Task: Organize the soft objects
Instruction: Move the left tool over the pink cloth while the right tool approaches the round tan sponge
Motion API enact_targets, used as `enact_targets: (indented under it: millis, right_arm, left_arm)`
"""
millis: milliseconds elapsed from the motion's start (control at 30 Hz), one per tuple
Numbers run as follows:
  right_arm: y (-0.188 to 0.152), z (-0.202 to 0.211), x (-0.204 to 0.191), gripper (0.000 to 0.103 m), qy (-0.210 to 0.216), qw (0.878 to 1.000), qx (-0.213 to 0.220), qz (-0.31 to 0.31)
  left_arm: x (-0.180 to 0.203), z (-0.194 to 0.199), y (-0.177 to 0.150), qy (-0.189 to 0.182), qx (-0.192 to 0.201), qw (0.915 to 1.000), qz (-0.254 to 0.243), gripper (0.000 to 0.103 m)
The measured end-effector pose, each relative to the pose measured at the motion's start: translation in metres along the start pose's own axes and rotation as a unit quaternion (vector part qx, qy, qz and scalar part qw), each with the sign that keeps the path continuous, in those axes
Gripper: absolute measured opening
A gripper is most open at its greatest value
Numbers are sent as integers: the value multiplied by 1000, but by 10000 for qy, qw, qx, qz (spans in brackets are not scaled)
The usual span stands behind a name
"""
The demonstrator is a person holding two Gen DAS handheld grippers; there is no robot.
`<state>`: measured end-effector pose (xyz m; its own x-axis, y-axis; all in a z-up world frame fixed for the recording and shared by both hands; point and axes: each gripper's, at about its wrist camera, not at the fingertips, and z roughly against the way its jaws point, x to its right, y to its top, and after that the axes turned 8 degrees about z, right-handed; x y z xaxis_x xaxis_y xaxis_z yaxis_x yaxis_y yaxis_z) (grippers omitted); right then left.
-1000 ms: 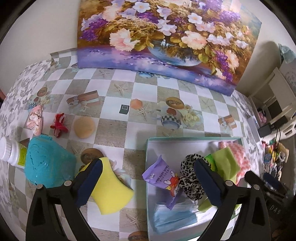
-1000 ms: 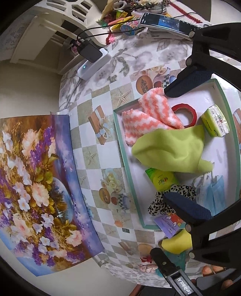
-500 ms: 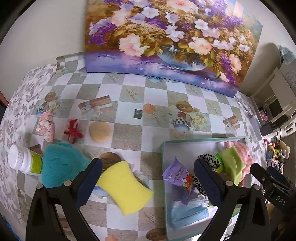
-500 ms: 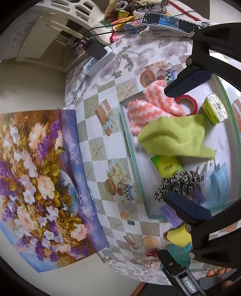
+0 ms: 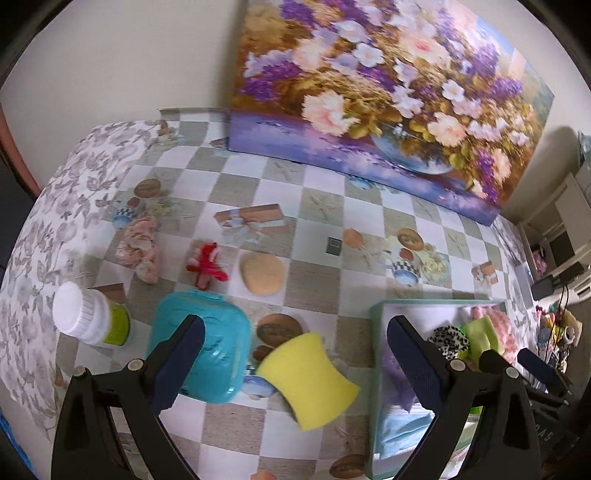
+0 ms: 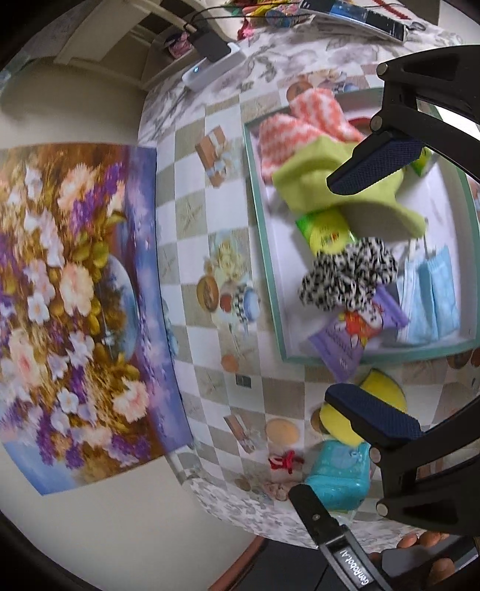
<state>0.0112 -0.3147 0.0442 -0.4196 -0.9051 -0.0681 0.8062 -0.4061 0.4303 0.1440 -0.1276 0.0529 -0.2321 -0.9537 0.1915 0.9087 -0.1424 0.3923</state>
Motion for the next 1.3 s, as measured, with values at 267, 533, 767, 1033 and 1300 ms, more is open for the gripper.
enact_targets:
  millis: [267, 533, 767, 1033, 1300]
  right_arm:
    - [2, -11, -42, 103, 156, 9995, -89, 278]
    - [-2, -22, -80, 103, 292, 9981, -187, 509]
    - [-1, -29, -102, 103, 340, 9971, -214, 644]
    - [5, -31, -121, 103, 467, 9958, -8, 791]
    - [15, -41, -124, 103, 603, 9961, 54, 637]
  left_arm:
    - [-22, 6, 8, 51, 58, 9999, 130, 99]
    - [-50, 8, 14, 88, 67, 9993, 360, 99]
    - [-79, 12, 17, 118, 83, 9981, 596, 99]
    - [-118, 21, 28, 160, 208, 9955, 916, 99]
    - [-153, 12, 36, 145, 148, 9921, 1236, 99]
